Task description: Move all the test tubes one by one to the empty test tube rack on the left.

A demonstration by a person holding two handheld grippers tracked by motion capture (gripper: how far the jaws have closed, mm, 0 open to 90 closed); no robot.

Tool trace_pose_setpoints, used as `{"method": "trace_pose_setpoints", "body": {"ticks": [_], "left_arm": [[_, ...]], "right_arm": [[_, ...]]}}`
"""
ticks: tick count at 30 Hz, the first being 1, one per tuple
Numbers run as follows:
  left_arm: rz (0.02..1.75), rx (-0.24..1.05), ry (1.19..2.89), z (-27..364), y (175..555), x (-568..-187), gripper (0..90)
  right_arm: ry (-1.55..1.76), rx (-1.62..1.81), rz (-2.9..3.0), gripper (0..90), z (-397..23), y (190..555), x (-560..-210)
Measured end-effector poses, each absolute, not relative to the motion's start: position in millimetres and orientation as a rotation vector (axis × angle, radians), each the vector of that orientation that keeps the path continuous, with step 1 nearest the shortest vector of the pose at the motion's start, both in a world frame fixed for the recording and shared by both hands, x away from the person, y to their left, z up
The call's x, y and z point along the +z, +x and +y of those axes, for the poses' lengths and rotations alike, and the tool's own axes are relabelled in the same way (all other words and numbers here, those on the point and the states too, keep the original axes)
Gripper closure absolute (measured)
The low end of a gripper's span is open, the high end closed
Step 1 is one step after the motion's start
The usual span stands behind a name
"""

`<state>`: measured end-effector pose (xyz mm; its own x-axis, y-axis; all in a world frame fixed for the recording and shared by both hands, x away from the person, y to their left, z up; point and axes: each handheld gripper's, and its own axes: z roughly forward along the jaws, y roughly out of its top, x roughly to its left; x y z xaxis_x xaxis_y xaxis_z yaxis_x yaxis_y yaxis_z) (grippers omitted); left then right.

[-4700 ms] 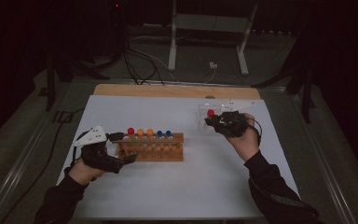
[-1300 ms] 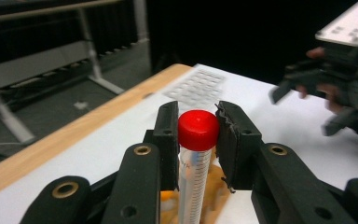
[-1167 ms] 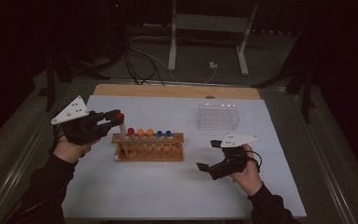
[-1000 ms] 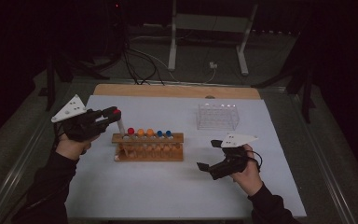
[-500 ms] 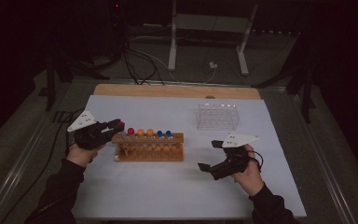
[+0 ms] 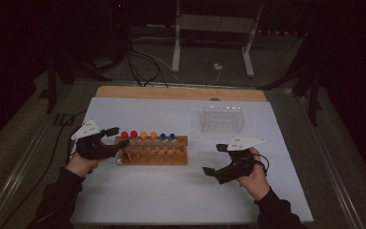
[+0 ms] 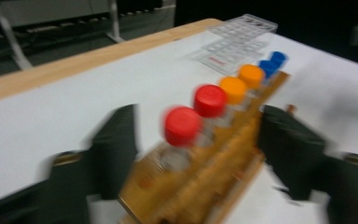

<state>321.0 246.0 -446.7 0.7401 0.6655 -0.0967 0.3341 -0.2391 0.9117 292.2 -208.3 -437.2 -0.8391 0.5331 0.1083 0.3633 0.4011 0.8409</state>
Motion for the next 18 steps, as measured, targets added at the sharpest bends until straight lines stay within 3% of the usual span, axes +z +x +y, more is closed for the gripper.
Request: {"method": "trace_pose_setpoints", "body": {"ticks": [6, 18], "left_arm": [[0.724, 0.291, 1.835, 245.6, 290.9, -458.4, 3.1], [0.670, 0.281, 1.852, 213.4, 254.9, -486.9, 0.6]], "right_arm": [[0.804, 1.415, 2.473, 0.3, -208.9, 292.9, -437.9], [0.801, 1.401, 2.469, 0.2, -207.3, 293.7, -444.6]]}}
